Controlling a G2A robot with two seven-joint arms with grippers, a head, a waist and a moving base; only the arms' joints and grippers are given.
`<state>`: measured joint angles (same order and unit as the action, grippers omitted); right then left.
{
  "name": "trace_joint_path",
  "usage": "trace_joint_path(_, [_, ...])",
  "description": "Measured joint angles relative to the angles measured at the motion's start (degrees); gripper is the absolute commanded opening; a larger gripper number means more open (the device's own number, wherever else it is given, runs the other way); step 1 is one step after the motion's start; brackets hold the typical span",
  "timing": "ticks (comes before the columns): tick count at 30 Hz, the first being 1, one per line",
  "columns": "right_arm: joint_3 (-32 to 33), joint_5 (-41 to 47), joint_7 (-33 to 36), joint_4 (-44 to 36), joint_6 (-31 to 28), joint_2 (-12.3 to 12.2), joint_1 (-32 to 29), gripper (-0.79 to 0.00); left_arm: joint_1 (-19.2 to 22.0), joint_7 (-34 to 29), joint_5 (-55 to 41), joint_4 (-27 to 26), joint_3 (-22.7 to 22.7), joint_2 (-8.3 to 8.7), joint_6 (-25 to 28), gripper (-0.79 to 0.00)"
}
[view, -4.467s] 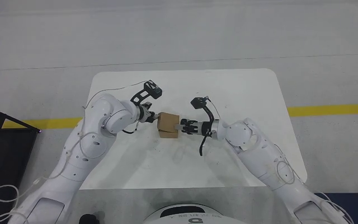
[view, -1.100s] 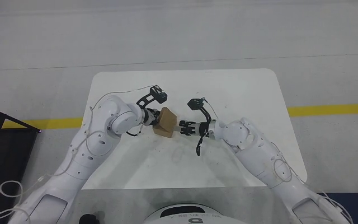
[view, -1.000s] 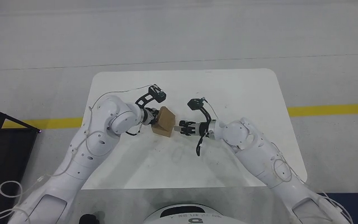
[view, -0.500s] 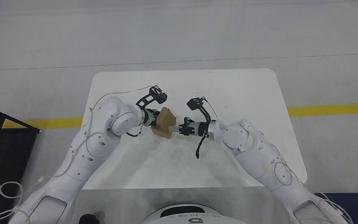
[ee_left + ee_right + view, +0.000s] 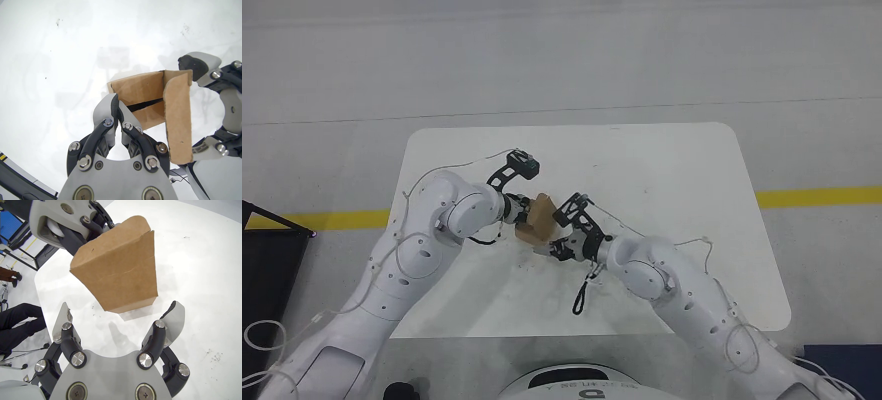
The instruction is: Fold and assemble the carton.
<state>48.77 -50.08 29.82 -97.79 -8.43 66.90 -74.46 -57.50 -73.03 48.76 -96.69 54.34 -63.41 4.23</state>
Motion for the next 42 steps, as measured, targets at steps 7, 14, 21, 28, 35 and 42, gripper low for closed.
trace_joint_path(7, [-2.19, -4.48, -1.74, 0.8, 5.88, 1.01, 0.74, -0.151, -0.38, -1.0, -1.04, -0.52, 0.3, 0.06, -0.14, -0.785])
trace_joint_path(14, [-2.07, -6.1, -3.51, 1.31, 10.37, 1.65, 0.72, -0.4, -0.61, -1.05, -1.7, -0.66, 0.52, 0.08, -0.42, -0.785])
trace_joint_path(21, [-0.1, -4.37, -4.39, 0.88, 9.23, 1.61, -0.33, -0.486, -0.62, -1.17, -2.15, -0.61, 0.66, 0.12, -0.21, -0.785])
trace_joint_path(28, [0.53, -4.42, -4.15, 0.81, 8.94, 1.81, -0.61, -0.48, -0.62, -0.25, -3.41, -0.37, 1.4, 0.09, -1.4, -0.637])
trace_joint_path(35, [0.81, -4.76, -4.02, 0.95, 8.98, 2.08, -0.63, -0.486, 0.09, 0.4, -3.73, 1.45, 0.49, -0.34, -4.22, -0.44])
trace_joint_path(42, [1.32, -4.75, -3.74, 0.95, 8.53, 2.25, -0.88, -0.489, 0.95, 0.52, -3.38, 2.93, -0.92, -0.83, -6.04, -0.465])
